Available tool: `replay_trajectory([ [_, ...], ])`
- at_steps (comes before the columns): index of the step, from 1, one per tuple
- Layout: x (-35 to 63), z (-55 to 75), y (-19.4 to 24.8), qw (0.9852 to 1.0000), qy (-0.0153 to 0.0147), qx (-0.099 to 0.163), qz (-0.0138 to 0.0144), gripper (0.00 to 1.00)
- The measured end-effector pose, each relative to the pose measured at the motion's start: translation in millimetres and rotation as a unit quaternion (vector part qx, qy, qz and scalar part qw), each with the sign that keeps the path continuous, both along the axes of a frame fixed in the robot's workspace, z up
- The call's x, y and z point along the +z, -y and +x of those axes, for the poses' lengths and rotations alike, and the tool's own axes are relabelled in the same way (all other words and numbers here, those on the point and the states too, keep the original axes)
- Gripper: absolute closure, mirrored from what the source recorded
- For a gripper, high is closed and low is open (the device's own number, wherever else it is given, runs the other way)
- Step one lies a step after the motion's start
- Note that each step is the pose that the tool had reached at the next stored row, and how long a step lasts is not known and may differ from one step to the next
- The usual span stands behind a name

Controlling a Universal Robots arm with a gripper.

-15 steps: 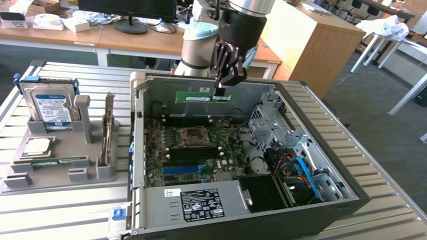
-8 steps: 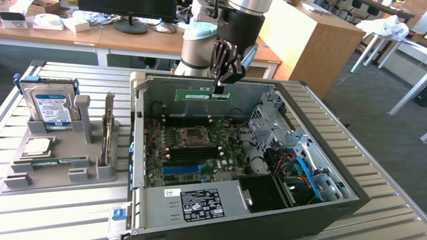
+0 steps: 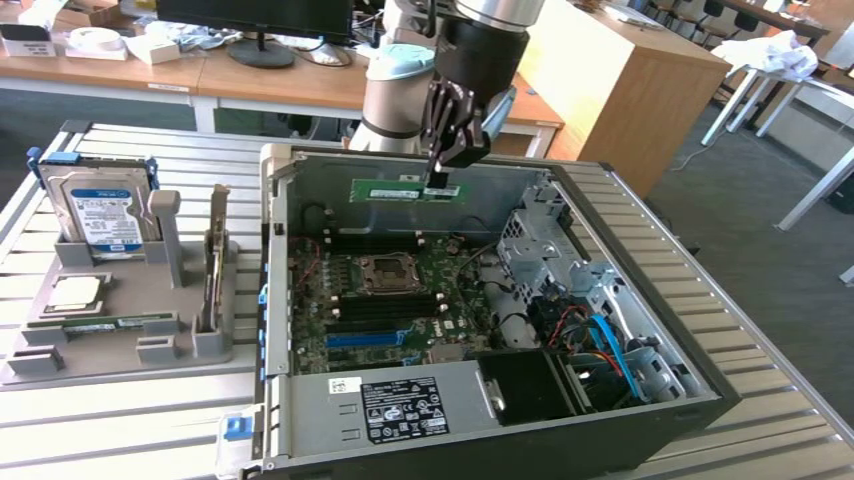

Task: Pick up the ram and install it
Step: 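Pick up the ram and move it above insertion slot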

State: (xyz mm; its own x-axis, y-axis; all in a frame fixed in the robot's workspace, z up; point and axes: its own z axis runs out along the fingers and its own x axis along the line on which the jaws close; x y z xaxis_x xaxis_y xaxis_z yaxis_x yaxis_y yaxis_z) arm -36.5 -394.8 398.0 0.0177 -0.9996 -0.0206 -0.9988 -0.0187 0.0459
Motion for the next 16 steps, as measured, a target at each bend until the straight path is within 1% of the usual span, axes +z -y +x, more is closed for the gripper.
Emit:
replay_trajectory([
  [16, -13.2, 0.0, 0.0, 1.0, 0.0, 0.0, 0.0, 0.89],
])
